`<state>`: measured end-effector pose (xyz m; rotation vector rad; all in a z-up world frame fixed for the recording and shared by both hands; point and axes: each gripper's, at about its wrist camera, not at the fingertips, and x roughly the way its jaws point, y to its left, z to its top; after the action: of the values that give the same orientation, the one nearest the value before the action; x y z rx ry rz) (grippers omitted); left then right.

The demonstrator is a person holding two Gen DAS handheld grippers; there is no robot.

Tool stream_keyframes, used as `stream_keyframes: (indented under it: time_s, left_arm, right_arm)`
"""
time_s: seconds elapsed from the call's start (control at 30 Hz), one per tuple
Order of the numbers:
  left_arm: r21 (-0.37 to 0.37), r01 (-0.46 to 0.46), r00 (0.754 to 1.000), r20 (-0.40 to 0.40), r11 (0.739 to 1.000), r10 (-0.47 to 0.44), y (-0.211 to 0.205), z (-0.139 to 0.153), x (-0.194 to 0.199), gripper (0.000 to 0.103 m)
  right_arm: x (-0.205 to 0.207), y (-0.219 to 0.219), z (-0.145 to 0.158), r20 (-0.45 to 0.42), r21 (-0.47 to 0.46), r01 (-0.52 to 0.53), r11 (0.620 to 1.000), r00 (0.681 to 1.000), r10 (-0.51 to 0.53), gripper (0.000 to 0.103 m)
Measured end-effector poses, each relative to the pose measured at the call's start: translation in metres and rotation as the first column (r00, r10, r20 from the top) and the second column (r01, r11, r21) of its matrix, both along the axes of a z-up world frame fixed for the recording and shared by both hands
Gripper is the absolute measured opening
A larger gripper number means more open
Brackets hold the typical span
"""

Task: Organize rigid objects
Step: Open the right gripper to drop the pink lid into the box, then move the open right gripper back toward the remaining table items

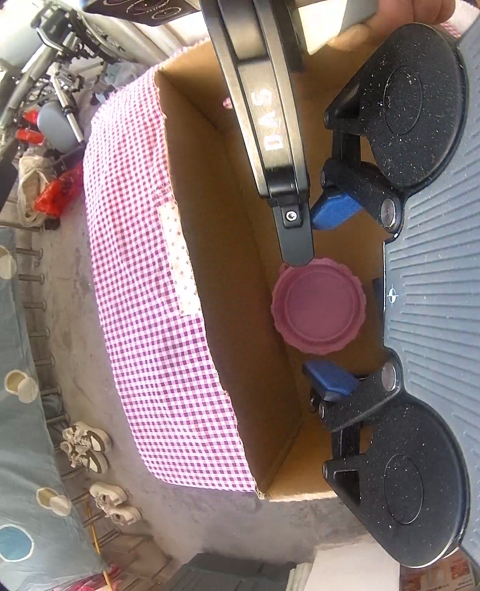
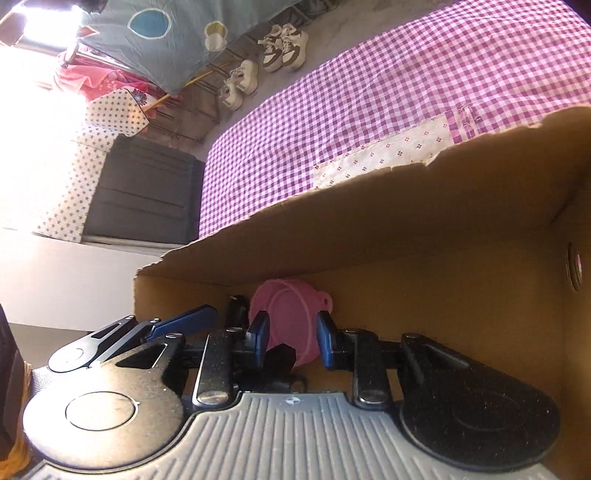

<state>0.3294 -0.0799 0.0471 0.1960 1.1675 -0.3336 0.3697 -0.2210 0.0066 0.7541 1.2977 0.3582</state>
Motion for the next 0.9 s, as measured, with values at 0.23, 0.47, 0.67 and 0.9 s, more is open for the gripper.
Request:
stream_keyframes:
  time_s: [0.23,0.47,0.67,0.9]
  left_arm:
    - [-0.111,0.01,0.996,0.089,0.994,0.0,0.019,0.052,-0.04,0.081]
    - [-0.215,0.082,0.969,0.246,0.973,-0.027,0.041,0.096,-0.114,0.087]
    - [-0.253,0.099,0.944,0.331,0.962,-0.01,0.044,0.082,-0.175,0.09]
    - [-0.275,0.106,0.934,0.356,0.956,-0.002,0.03,0.027,-0.226,0.09]
  right_arm:
    - [-0.059,-0.04,0.068,0.151,0.102,0.019,0.995,0.988,-0.035,0.039]
    - [-0.154,-0.075,0.117,0.346,0.114,0.045,0.992,0.934,-0.082,0.046]
    - [-0.239,-0.085,0.107,0.446,0.064,0.111,0.992,0.886,-0.128,0.048]
    - [-0.301,-0.069,0.057,0.453,-0.029,0.222,0.975,0.872,-0.186,0.052]
